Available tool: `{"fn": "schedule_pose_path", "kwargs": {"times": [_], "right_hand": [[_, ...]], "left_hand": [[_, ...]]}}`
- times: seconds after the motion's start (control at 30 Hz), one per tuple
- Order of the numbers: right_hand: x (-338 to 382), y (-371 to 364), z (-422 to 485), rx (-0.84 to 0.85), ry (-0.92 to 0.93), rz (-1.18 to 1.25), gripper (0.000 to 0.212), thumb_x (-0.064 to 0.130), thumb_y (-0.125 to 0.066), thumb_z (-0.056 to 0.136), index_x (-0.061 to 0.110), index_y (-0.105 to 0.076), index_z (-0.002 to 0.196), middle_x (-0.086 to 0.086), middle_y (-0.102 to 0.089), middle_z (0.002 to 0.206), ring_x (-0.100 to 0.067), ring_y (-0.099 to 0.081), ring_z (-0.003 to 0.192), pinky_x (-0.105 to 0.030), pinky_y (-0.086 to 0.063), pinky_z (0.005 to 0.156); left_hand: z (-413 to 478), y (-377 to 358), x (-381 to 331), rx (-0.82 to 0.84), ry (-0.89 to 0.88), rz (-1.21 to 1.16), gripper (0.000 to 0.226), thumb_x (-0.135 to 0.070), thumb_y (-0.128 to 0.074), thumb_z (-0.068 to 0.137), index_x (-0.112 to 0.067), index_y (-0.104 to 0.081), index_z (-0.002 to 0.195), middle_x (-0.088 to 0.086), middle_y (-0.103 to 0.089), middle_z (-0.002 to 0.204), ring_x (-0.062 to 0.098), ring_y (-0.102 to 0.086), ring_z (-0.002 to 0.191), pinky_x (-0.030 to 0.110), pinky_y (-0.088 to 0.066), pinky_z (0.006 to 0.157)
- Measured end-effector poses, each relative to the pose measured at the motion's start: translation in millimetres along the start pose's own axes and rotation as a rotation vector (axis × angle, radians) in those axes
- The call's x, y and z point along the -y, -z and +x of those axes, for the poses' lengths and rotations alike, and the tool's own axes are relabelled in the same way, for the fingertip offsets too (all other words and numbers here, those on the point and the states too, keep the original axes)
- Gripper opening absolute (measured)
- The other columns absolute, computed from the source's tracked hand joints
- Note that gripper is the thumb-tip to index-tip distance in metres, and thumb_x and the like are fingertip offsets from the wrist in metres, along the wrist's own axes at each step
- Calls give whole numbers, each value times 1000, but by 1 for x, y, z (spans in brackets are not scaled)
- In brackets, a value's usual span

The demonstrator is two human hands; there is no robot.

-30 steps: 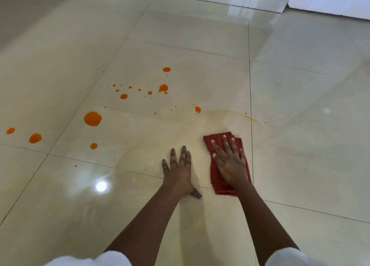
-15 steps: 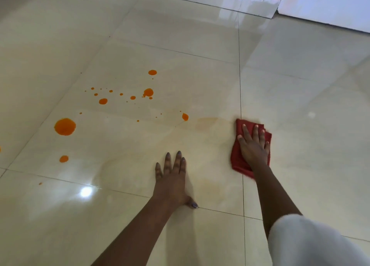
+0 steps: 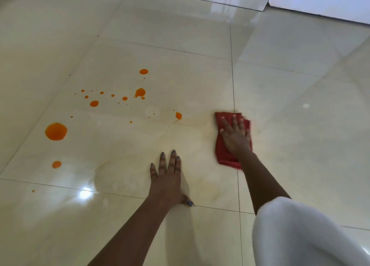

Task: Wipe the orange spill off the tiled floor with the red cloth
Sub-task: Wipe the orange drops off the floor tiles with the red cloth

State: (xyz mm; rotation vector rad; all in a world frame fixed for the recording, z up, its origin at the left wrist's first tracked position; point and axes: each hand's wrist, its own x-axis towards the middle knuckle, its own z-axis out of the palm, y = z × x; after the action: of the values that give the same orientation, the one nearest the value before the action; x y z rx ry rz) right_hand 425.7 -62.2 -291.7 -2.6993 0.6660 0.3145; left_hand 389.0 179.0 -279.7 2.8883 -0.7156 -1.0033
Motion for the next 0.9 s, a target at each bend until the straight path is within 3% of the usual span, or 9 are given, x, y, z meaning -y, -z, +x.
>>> {"fn": "schedule_pose_path", "kwargs": {"times": [0.1, 0.23, 0.37, 0.5, 0.57, 0.63, 0.7, 0.8, 0.9], "right_hand": [[-23, -8, -32, 15, 131, -39, 51, 38, -30, 99, 41, -10, 146, 5, 8, 157, -17, 12, 144, -44, 1, 114], [-76, 16, -34, -14, -95, 31, 52, 38, -30, 99, 40, -8, 146, 1, 8, 158, -20, 12, 144, -47, 0, 115], [-60, 19, -9, -14, -170, 69, 53, 41, -29, 99, 39, -7, 147, -1, 9, 158, -22, 13, 144, -50, 3, 113], [-72, 8, -31, 21, 102, -5, 52, 36, -35, 99, 42, -13, 145, 4, 5, 158, -16, 9, 144, -47, -3, 114], [-80, 4, -42, -45, 26, -6, 51, 38, -34, 98, 44, -13, 144, 5, 3, 158, -15, 8, 144, -46, -3, 115], [-61, -3, -53, -72, -66, 1, 50, 42, -28, 98, 42, -11, 145, 1, 5, 158, -19, 9, 144, -47, -2, 116], [-25, -24, -76, -55, 99, -81, 52, 46, -20, 95, 41, -11, 146, 0, 9, 157, -21, 11, 144, -49, -1, 116], [4, -52, -142, 31, 369, -59, 56, 52, -9, 88, 46, -8, 144, 12, 18, 149, -13, 18, 140, -39, 5, 113], [-19, -53, -172, 60, 352, -56, 60, 58, 1, 78, 49, 1, 138, 15, 19, 147, -11, 16, 141, -36, 3, 113]], "left_hand": [[-2, 2, 0, -16, 2, 14, 136, -69, -69, 62, -12, 20, 147, 2, 35, 152, 31, 30, 139, 55, 6, 115], [-4, 0, -4, -22, 18, 34, 135, -68, -69, 62, -10, 18, 147, 3, 33, 153, 33, 26, 141, 54, 1, 116], [2, 1, -3, 4, 24, 33, 136, -68, -69, 63, -10, 21, 146, 4, 36, 151, 33, 30, 139, 56, 3, 115], [2, 2, -4, 31, 31, 43, 136, -68, -69, 63, -9, 21, 146, 4, 36, 151, 34, 30, 139, 57, 3, 114], [2, 4, -5, 36, 31, 54, 135, -67, -69, 64, -9, 21, 146, 5, 36, 151, 34, 30, 139, 57, 3, 114], [2, 5, -4, 40, 31, 61, 135, -67, -69, 64, -9, 21, 146, 4, 36, 151, 35, 30, 139, 57, 3, 114], [1, 5, -2, 31, 21, 53, 135, -68, -69, 63, -10, 20, 147, 4, 35, 151, 34, 29, 139, 57, 3, 114], [-3, 4, -3, -26, -13, 13, 132, -67, -68, 64, -10, 16, 148, 4, 32, 153, 33, 26, 141, 54, 2, 116], [-22, -10, 11, -82, -15, -48, 128, -64, -68, 68, -8, 14, 148, 5, 27, 155, 30, 24, 142, 48, 3, 118]]}}
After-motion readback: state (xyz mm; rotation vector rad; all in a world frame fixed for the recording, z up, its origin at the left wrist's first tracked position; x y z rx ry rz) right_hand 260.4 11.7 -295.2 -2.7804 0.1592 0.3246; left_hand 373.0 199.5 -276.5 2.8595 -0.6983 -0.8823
